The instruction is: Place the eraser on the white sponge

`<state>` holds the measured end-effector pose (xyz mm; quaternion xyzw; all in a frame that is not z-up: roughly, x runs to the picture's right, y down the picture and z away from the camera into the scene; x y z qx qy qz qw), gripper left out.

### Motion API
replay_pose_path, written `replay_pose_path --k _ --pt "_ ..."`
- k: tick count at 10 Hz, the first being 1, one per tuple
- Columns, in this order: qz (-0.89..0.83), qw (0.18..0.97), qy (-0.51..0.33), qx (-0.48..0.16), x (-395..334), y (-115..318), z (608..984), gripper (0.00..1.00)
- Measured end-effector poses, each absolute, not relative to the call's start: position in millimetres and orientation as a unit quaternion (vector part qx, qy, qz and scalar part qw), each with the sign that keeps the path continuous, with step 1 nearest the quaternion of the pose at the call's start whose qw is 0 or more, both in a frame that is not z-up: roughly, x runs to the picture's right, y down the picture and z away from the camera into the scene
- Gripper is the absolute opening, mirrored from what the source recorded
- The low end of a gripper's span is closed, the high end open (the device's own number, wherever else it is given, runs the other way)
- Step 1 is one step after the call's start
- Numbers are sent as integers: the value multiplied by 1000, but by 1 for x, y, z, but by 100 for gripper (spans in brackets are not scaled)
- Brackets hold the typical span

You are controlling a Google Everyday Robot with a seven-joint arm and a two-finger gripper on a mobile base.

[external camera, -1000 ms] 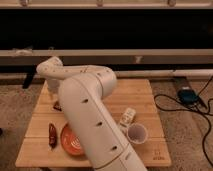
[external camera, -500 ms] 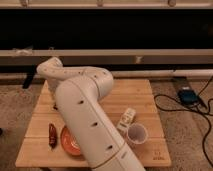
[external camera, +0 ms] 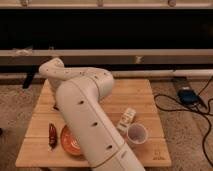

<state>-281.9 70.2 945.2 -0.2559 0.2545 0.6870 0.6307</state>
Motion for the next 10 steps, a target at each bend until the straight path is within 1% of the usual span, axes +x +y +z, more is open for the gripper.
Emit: replay_pose_path --k 1,4,5,6,7,10 --pt "687 630 257 -258 -281 71 946 54" --pt "681 629 262 -267 -280 71 943 23" --pt "681 629 263 -268 -279 69 940 15" --pt "679 629 266 -267 -276 65 937 4" --pt "678 631 270 -265 -270 58 932 0" --pt "672 635 280 -260 -241 26 931 0"
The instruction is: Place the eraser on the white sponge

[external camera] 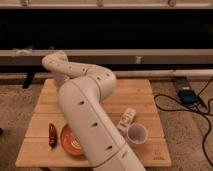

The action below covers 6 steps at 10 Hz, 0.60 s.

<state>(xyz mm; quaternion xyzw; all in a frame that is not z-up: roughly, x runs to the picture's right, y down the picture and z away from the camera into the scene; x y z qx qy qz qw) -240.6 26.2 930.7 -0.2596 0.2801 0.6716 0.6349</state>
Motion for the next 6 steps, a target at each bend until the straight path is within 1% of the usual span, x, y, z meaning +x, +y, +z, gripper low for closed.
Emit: replay_pose_path --k 3,6 --pt "677 627 287 -256 -186 0 941 0" --pt "698 606 286 -252 -131 -8 948 0"
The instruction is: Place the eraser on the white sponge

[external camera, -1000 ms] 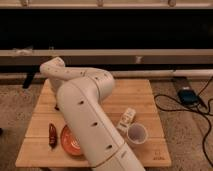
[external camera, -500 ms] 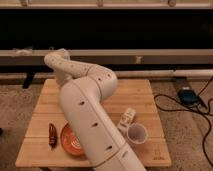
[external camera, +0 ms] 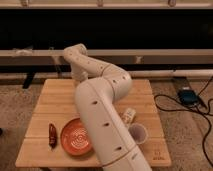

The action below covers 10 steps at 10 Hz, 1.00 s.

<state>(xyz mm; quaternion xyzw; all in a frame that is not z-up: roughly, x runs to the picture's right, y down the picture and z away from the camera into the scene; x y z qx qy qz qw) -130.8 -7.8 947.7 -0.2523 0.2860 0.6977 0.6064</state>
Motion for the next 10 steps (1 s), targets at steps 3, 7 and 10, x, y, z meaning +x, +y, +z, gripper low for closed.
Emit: replay_pose_path --k 3,7,10 --pt "714 596 282 -235 -98 -16 950 0" --pt "720 585 303 -219 -78 -10 954 32" --pt "720 574 330 -209 -62 0 955 63"
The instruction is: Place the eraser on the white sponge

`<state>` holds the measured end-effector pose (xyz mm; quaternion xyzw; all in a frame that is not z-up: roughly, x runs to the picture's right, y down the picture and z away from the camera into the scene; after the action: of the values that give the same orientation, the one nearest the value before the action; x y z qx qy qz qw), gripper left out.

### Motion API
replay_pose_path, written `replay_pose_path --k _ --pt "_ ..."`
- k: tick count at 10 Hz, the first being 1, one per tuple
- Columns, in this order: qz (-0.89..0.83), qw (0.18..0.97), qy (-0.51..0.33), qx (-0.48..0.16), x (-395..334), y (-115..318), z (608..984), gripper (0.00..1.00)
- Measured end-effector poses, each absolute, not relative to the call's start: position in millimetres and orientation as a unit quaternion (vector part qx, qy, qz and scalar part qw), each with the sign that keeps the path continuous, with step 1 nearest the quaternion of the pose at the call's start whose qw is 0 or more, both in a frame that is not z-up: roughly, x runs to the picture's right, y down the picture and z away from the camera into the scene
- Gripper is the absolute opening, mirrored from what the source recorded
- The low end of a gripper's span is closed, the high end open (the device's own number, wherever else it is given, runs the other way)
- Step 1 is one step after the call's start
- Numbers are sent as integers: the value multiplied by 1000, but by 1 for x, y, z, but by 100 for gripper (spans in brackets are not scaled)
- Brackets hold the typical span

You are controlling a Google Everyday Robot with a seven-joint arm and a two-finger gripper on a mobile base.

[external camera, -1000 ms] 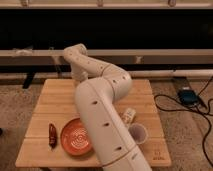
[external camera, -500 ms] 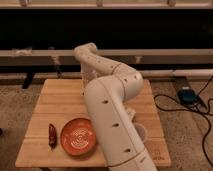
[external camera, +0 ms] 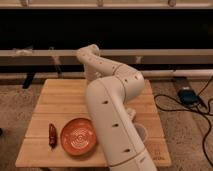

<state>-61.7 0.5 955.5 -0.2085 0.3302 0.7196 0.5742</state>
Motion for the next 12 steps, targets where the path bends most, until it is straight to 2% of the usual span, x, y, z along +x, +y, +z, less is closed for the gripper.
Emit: replay_pose_path --k 2,3,8,12 --pt "721 570 337 -205 -56 5 956 78" --pt "722 569 336 -205 -56 6 956 80" --pt "731 572 310 -209 -55 2 948 80" --pt "668 646 245 -274 -43 -27 932 80"
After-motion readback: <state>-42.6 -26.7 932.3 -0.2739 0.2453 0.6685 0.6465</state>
